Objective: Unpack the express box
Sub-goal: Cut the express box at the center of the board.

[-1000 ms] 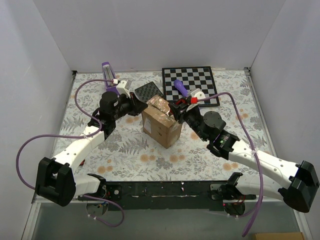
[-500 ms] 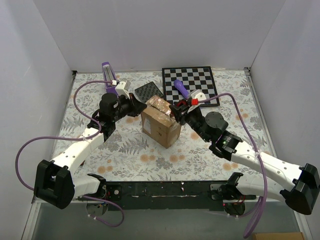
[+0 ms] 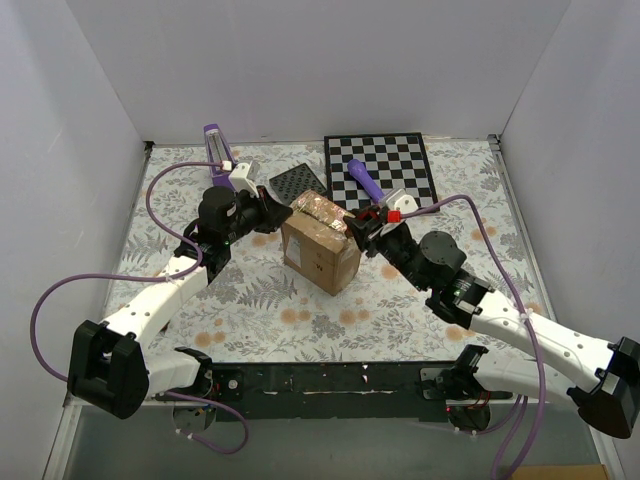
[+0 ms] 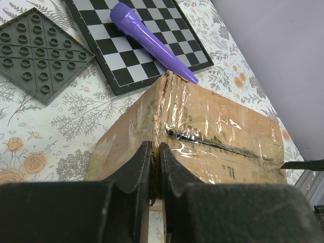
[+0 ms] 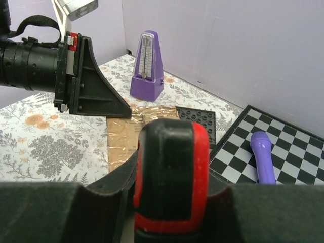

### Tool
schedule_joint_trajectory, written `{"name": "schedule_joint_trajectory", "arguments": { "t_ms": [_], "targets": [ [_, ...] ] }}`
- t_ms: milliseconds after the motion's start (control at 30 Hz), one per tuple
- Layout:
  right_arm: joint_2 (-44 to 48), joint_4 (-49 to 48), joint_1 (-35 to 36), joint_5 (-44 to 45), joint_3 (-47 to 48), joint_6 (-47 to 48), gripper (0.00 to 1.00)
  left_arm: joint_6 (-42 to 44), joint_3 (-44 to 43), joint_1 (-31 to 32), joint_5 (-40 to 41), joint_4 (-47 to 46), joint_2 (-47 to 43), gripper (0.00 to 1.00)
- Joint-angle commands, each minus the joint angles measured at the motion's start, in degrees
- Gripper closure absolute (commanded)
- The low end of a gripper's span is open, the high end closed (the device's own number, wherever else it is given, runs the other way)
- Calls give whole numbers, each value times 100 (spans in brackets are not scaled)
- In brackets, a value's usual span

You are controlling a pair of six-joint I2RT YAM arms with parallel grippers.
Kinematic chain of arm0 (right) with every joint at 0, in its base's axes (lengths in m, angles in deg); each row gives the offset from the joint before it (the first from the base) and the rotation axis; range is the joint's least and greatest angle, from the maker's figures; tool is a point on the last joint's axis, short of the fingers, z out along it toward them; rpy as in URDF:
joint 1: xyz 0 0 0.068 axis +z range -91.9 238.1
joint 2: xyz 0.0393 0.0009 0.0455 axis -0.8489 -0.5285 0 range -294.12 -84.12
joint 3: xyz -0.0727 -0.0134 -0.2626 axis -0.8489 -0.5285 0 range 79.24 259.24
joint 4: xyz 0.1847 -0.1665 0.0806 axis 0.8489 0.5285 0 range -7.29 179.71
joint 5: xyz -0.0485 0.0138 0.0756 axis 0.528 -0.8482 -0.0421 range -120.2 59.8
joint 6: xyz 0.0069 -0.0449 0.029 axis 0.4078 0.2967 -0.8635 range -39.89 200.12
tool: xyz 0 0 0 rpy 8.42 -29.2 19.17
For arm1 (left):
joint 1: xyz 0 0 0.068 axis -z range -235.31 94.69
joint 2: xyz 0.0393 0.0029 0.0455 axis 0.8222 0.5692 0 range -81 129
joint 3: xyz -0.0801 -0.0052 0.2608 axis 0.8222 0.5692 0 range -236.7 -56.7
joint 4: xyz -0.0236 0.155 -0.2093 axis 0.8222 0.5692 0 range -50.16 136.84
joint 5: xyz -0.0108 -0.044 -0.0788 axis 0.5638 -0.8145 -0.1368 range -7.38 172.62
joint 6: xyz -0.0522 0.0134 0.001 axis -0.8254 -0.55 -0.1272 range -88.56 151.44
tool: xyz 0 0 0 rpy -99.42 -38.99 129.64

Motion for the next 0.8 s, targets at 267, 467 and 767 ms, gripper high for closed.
{"name": "schedule_joint_trajectory", "arguments": {
  "t_ms": [267, 467, 767],
  "targets": [
    [-555, -1214, 21, -536, 250, 170, 99, 89, 136, -11, -10, -107, -231, 100],
    [-766, -1293, 21, -518, 276, 337, 99, 107, 154, -11, -62, -116, -239, 100],
    [-845, -1794, 12, -545, 215, 450, 99, 177, 163, -11, -62, -107, -239, 100]
  ]
}}
